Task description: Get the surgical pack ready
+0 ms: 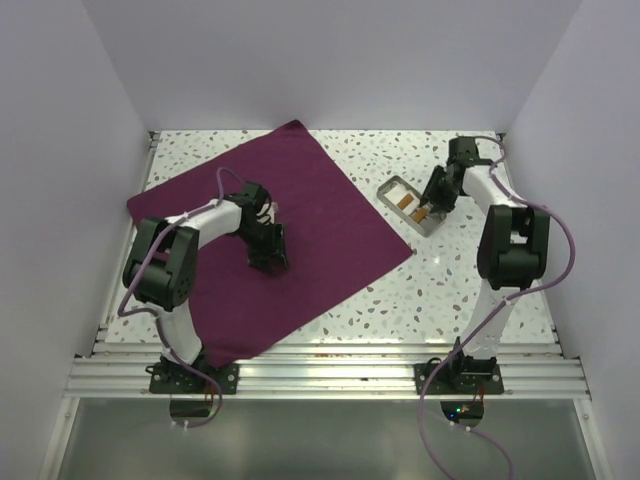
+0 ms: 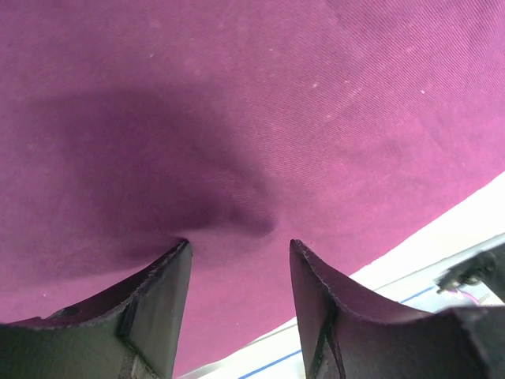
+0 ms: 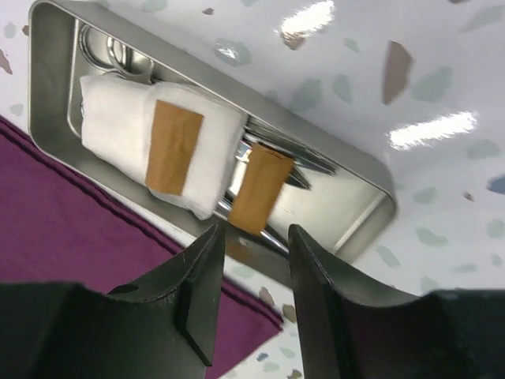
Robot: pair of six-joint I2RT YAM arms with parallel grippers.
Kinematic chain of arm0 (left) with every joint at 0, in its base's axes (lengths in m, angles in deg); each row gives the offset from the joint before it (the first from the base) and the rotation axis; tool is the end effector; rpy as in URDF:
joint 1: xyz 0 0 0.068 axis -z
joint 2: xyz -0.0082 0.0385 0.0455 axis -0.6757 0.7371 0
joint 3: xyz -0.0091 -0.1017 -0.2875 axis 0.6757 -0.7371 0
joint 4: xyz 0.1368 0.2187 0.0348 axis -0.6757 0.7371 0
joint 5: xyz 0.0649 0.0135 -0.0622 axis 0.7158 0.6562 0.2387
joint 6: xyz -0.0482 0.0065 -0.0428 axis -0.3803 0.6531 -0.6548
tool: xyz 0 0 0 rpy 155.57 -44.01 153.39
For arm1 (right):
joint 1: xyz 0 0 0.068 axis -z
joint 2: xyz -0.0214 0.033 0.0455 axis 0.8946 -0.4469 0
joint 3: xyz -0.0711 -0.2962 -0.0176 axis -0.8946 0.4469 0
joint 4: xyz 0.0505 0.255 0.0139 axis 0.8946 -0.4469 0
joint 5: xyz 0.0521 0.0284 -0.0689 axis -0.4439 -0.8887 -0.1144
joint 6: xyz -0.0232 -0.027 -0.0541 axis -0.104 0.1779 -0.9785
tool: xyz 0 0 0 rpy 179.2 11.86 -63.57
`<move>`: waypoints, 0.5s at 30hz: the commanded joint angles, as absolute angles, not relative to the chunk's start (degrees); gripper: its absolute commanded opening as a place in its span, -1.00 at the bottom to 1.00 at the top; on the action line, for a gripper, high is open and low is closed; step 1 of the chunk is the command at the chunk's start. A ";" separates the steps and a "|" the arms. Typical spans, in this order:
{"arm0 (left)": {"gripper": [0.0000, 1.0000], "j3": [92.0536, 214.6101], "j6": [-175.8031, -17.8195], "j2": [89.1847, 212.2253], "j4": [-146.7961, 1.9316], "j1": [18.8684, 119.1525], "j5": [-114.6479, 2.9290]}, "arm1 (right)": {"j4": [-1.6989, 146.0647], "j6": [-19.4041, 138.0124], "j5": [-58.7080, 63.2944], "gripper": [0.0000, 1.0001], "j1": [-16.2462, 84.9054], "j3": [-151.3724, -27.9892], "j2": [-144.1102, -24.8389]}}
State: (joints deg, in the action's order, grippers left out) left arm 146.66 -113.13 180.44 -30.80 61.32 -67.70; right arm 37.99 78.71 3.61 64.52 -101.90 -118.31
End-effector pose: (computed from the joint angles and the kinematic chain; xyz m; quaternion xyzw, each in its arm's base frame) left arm 0.3223 -0.1282 0.1717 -0.0612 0.9785 -0.1964 0.0165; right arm 0.4482 -0.0028 0.2161 0.2154 0.9443 0.1051 0.2253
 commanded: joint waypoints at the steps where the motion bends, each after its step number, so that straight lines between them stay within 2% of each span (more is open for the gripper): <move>1: 0.12 148.39 -113.18 184.80 -34.29 63.07 -70.45 | 32.98 76.66 9.22 -0.15 66.18 -101.06 -111.42; 9: 0.09 150.77 -113.88 189.73 -35.88 65.80 -72.47 | 28.84 77.62 10.99 0.07 68.03 -99.30 -112.19; 15: 0.09 152.09 -113.80 189.47 -35.26 66.59 -72.65 | 30.94 79.47 10.37 0.09 68.11 -97.90 -115.19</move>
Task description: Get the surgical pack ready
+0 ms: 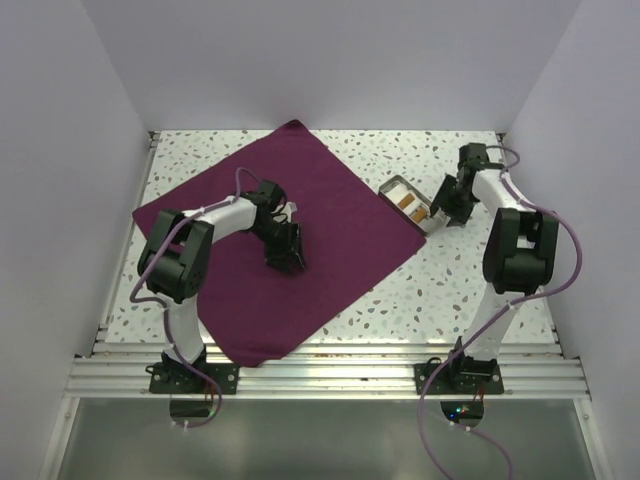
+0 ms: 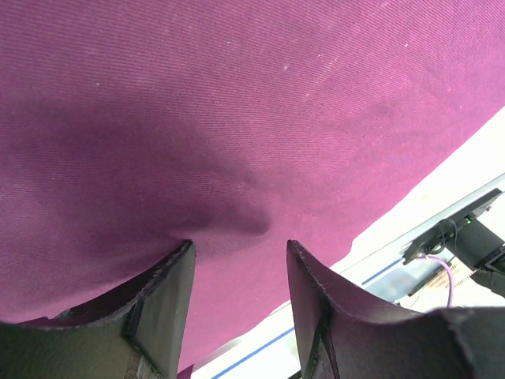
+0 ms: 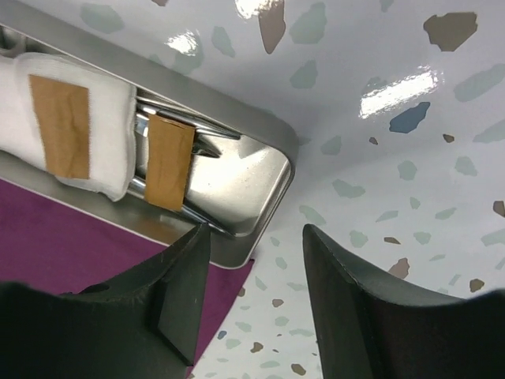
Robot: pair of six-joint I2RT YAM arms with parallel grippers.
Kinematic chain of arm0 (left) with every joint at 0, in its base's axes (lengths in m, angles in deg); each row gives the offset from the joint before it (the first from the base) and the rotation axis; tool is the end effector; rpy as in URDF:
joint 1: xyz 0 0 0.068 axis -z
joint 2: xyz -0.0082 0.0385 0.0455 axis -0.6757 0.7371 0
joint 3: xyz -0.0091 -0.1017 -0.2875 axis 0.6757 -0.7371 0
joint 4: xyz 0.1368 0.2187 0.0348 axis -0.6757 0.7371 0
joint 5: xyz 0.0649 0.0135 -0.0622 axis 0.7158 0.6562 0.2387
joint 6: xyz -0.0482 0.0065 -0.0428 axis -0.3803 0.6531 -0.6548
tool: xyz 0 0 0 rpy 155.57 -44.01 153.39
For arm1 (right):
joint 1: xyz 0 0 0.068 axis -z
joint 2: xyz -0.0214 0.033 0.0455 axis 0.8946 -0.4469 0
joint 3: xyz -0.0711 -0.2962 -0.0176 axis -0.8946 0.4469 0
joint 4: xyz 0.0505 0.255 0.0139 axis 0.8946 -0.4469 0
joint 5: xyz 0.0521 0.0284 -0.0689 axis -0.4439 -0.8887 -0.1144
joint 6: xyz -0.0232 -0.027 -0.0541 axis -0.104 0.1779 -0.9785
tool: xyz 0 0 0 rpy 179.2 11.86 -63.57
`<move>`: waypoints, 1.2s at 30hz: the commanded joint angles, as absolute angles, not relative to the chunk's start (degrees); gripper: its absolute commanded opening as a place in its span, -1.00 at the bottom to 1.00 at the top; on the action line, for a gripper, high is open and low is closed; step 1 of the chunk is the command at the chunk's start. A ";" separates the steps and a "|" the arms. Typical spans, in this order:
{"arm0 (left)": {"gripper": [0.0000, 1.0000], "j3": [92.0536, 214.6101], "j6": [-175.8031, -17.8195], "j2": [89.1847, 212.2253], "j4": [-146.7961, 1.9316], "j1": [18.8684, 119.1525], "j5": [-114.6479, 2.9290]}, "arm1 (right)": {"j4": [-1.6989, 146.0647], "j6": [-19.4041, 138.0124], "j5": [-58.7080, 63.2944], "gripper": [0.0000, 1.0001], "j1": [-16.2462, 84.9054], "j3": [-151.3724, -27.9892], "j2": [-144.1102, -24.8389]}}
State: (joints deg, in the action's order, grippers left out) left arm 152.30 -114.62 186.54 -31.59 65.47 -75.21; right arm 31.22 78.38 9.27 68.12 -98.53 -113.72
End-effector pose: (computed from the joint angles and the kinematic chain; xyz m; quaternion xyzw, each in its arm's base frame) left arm 0.3369 -0.1682 0.1628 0.0310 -0.9663 0.2548 0.0200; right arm 0.4153 -0.0333 0.2250 0.2573 0.9462 0.0417 0.1915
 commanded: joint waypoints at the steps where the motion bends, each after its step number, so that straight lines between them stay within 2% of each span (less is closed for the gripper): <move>1: 0.09 152.09 -113.71 189.38 -35.09 66.59 -72.73 | 31.55 79.56 10.46 0.08 68.11 -97.98 -116.15; 12: 0.09 152.88 -113.09 189.99 -34.65 67.21 -72.38 | 34.46 82.63 10.11 -0.25 69.78 -98.16 -121.34; 14: 0.09 154.46 -113.01 190.78 -34.21 67.38 -72.38 | 34.63 83.33 8.00 -0.43 70.22 -98.25 -122.04; 24: 0.08 163.41 -113.01 196.58 -32.10 68.70 -72.65 | 35.95 85.45 4.93 -1.00 73.65 -95.61 -120.29; 30: 0.07 168.34 -113.18 199.75 -29.90 71.16 -73.00 | 38.32 87.29 3.34 -1.00 75.58 -92.63 -117.48; 36: 0.07 165.37 -114.33 195.36 -31.39 71.51 -71.59 | 35.96 87.47 2.21 -1.00 76.38 -95.07 -114.22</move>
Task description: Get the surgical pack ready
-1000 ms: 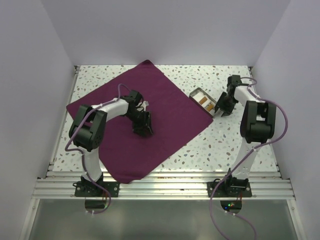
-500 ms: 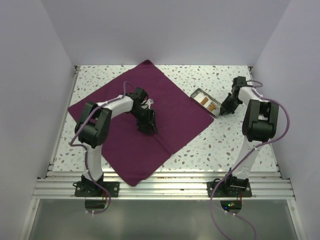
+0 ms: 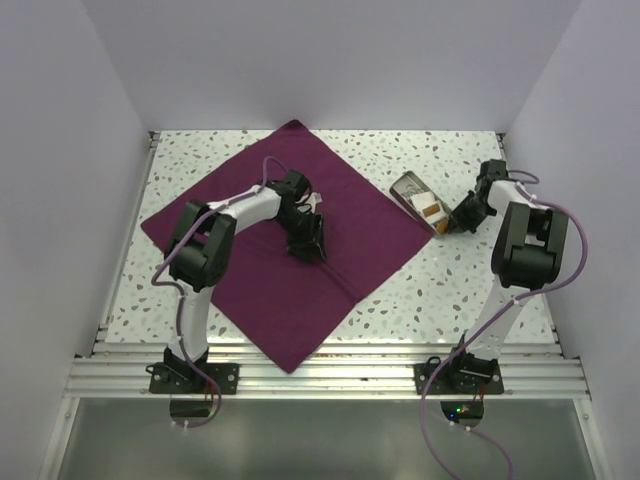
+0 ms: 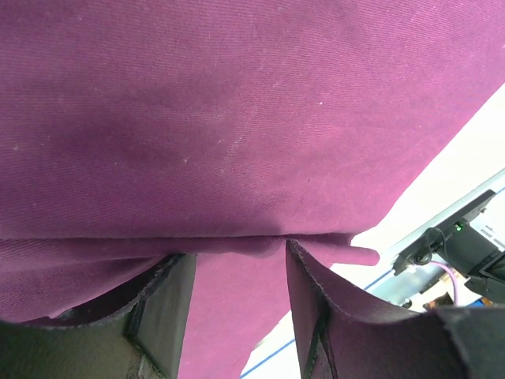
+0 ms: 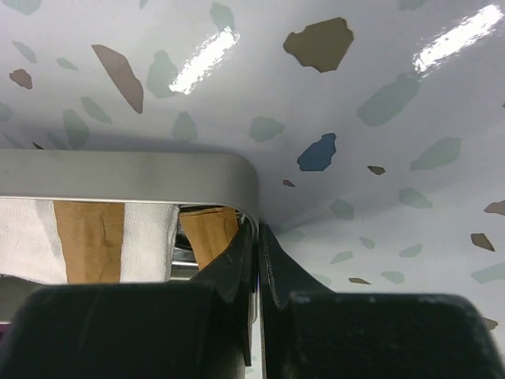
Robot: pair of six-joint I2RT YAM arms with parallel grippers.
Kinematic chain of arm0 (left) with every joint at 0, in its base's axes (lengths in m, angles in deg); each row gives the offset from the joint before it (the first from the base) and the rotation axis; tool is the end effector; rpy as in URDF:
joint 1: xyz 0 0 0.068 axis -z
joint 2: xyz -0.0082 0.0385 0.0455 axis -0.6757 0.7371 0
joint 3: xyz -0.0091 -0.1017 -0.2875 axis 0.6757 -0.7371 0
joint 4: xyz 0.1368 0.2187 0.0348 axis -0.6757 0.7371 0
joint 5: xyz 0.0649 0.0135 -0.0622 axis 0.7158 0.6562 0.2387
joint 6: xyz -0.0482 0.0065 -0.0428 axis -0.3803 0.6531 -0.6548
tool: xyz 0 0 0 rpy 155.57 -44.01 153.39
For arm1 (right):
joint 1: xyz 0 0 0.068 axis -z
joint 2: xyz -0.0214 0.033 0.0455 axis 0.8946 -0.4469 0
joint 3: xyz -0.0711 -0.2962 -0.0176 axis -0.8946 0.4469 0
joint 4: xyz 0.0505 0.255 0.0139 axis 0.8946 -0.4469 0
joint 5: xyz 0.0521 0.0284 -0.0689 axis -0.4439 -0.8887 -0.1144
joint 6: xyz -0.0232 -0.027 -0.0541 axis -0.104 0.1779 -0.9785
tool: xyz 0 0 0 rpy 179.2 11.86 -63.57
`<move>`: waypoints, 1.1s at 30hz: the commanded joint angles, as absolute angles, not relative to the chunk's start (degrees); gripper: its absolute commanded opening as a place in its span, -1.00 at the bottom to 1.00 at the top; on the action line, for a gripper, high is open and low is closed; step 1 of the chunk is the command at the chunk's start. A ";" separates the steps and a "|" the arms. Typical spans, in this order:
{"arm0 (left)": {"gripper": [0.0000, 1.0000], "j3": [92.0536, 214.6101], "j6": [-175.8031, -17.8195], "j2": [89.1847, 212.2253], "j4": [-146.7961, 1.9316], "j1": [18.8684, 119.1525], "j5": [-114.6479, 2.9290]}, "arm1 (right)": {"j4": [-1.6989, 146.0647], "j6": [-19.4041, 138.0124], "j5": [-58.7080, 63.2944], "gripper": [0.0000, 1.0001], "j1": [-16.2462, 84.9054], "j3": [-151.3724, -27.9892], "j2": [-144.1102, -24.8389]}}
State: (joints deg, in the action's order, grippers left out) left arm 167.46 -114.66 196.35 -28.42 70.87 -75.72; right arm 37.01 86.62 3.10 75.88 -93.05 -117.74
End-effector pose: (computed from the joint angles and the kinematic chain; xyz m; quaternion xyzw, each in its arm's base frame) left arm 0.3716 -0.2277 0.1631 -0.0192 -0.9637 0.2657 0.0179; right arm 0.4078 -0.0837 0.1747 0.3802 0.9084 0.0886 0.1497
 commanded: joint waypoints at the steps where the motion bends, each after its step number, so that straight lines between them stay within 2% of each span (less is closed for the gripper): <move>1: 0.08 164.67 -114.32 194.57 -31.22 71.51 -71.24 | 35.52 87.03 1.94 -1.00 76.38 -95.52 -114.05; 7: 0.08 155.53 -114.76 189.83 -32.79 71.43 -70.19 | 30.51 84.32 2.90 -1.00 74.36 -100.52 -113.26; 11: 0.11 151.31 -115.64 184.74 -32.80 71.43 -68.87 | 27.52 82.73 4.92 -1.00 69.02 -103.51 -112.99; 18: 0.28 154.28 -116.87 174.28 -27.71 69.68 -59.39 | 22.60 79.39 7.73 -1.00 56.26 -112.37 -115.80; 22: 0.38 156.04 -117.57 166.81 -25.16 66.78 -52.81 | 20.40 77.63 8.18 -1.00 47.75 -118.88 -121.41; 27: 0.38 156.84 -120.38 162.49 -20.77 60.37 -45.51 | 14.52 75.35 9.49 -1.00 39.65 -132.13 -129.15; 33: 0.42 156.83 -122.76 159.76 -19.10 54.74 -37.06 | 12.22 75.87 9.76 -1.00 32.09 -139.02 -135.93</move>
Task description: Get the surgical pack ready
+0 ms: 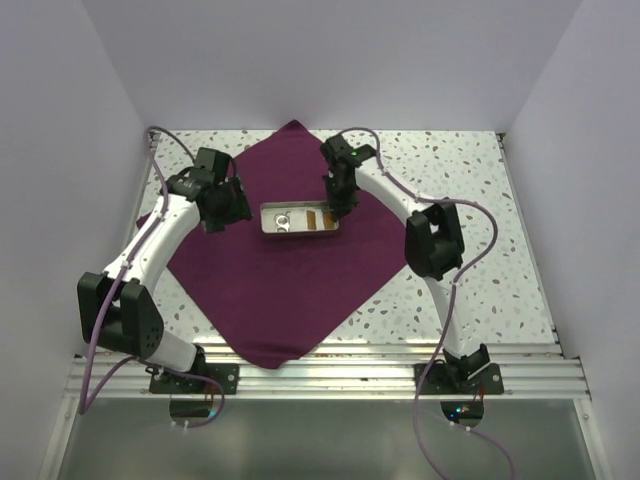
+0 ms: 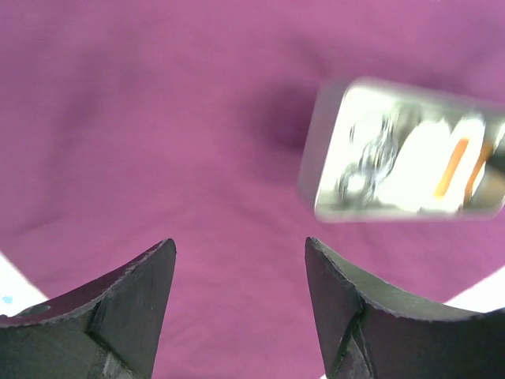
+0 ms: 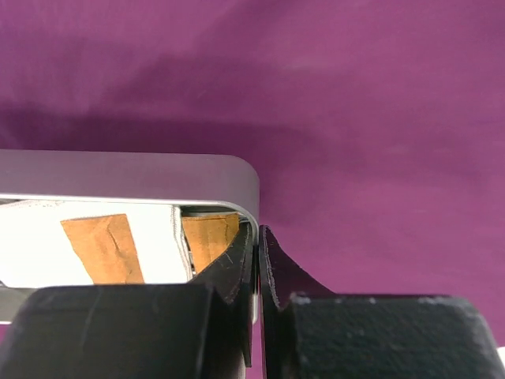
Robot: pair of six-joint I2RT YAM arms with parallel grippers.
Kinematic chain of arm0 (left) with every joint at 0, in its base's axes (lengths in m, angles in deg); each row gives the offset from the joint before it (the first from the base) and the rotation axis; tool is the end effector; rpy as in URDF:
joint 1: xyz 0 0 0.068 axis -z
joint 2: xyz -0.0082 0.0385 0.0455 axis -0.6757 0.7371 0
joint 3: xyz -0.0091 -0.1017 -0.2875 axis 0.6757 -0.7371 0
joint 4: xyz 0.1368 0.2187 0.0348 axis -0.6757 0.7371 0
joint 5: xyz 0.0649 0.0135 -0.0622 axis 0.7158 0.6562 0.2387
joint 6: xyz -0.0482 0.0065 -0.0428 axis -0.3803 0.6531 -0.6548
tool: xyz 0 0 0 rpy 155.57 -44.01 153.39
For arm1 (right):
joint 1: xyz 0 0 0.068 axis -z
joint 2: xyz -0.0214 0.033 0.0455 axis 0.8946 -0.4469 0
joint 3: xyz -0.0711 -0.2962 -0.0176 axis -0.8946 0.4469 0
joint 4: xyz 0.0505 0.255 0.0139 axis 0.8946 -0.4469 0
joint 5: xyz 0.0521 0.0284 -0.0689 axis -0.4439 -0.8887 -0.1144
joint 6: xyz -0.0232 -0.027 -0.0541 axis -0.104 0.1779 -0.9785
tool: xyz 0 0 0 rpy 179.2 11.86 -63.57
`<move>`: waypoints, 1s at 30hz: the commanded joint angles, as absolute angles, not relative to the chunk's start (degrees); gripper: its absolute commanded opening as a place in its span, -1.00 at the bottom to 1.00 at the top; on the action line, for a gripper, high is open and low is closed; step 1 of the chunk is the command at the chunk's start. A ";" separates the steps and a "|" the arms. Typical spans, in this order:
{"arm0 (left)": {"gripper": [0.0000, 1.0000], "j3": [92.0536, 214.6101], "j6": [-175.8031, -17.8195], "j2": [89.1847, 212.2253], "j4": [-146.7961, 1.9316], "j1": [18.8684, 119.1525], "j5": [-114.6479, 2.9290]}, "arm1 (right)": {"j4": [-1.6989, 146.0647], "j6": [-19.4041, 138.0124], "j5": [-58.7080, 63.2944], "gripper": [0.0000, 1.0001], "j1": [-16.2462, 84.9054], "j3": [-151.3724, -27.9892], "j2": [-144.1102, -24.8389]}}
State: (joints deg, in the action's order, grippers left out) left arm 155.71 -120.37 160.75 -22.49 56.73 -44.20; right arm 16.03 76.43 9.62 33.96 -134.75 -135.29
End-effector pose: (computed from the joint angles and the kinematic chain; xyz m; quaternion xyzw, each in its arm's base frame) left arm 0.3029 -0.0737 0.3162 -0.1826 0.9452 -0.0865 0.2567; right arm 0.4491 0.2543 0.2309 -0.0481 0.9804 0.0884 0.1696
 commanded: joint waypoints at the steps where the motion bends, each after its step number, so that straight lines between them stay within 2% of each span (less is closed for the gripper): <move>1: 0.42 157.45 -123.11 161.15 -18.48 54.03 -36.79 | 11.96 75.96 9.76 -1.00 30.77 -139.38 -136.45; 9: 0.43 164.30 -123.03 172.41 -18.99 49.81 -39.68 | 10.90 77.36 10.47 -1.00 25.23 -142.45 -142.69; 12: 0.43 168.25 -122.85 180.91 -17.60 49.63 -40.21 | 11.08 78.41 10.02 -0.91 25.05 -142.89 -143.93; 13: 0.44 169.22 -122.94 182.68 -17.33 49.63 -40.48 | 11.17 78.42 10.02 -0.87 25.14 -142.89 -143.84; 14: 0.44 171.75 -122.59 184.44 -16.98 49.37 -41.00 | 11.08 78.59 10.02 -0.71 25.14 -142.72 -143.84; 17: 0.44 176.86 -121.19 191.12 -16.63 49.45 -43.29 | 11.34 78.33 10.02 -0.40 25.22 -142.02 -142.62; 20: 0.43 182.22 -120.13 196.57 -16.98 49.45 -45.05 | 11.60 77.98 8.53 -0.18 25.92 -140.36 -139.82; 26: 0.43 189.88 -118.63 203.96 -16.89 49.45 -47.60 | 14.68 77.19 6.60 -0.13 29.96 -131.66 -130.41; 30: 0.42 191.90 -118.19 208.26 -17.07 49.45 -53.64 | 17.75 76.92 5.28 -0.14 35.93 -125.33 -124.35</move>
State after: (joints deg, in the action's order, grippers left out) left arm 188.88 -119.97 205.60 -17.45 49.98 -48.26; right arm 14.69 77.70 6.71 30.88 -128.30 -132.47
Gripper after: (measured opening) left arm 0.714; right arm 0.430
